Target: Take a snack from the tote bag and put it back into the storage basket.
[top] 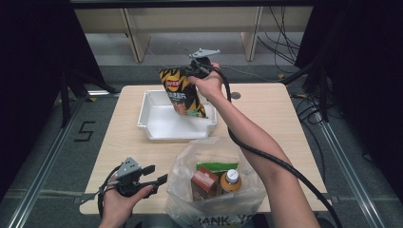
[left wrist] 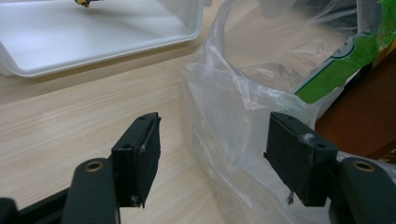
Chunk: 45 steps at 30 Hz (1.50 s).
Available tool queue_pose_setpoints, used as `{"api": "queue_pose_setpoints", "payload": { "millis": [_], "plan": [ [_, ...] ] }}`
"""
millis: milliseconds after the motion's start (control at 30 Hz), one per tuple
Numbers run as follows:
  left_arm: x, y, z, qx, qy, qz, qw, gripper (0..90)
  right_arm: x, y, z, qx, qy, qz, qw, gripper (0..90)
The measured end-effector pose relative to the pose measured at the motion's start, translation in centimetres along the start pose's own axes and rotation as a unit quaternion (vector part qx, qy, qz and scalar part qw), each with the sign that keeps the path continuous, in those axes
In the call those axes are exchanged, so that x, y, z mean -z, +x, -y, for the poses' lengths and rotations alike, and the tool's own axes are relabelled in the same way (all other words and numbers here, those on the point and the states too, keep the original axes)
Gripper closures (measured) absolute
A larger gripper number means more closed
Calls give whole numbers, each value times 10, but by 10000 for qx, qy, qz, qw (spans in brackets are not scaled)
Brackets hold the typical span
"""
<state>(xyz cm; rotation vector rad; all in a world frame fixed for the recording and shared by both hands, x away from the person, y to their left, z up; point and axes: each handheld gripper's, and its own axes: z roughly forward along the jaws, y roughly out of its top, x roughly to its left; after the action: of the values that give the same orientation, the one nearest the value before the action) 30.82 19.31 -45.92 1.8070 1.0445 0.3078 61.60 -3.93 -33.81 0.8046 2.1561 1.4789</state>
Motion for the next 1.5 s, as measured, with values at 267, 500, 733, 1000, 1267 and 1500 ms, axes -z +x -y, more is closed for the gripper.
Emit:
{"api": "queue_pose_setpoints", "payload": {
  "millis": [267, 500, 733, 1000, 1267, 1500],
  "plan": [
    [1, 0, 1, 74, -3, -35, 10000, 348, -7, 2, -2, -19, -26, -88, 10000, 900],
    [1, 0, 1, 20, 8, -40, 10000, 348, -11, 5, -1, -115, 31, -55, 9999, 900],
    [2, 0, 1, 13, 11, -49, 10000, 348, -15, 0, 5, -27, 109, -14, 9999, 900],
    [1, 0, 2, 68, 9, -55, 10000, 348, -15, 1, 3, -106, 6, -6, 9999, 900],
    [2, 1, 2, 82, 6, -37, 10000, 348, -21, 5, 2, -102, -69, -36, 9999, 900],
    [2, 1, 2, 35, 6, -38, 10000, 348, -23, 3, 5, -123, 64, -14, 9999, 900]
  ]
}}
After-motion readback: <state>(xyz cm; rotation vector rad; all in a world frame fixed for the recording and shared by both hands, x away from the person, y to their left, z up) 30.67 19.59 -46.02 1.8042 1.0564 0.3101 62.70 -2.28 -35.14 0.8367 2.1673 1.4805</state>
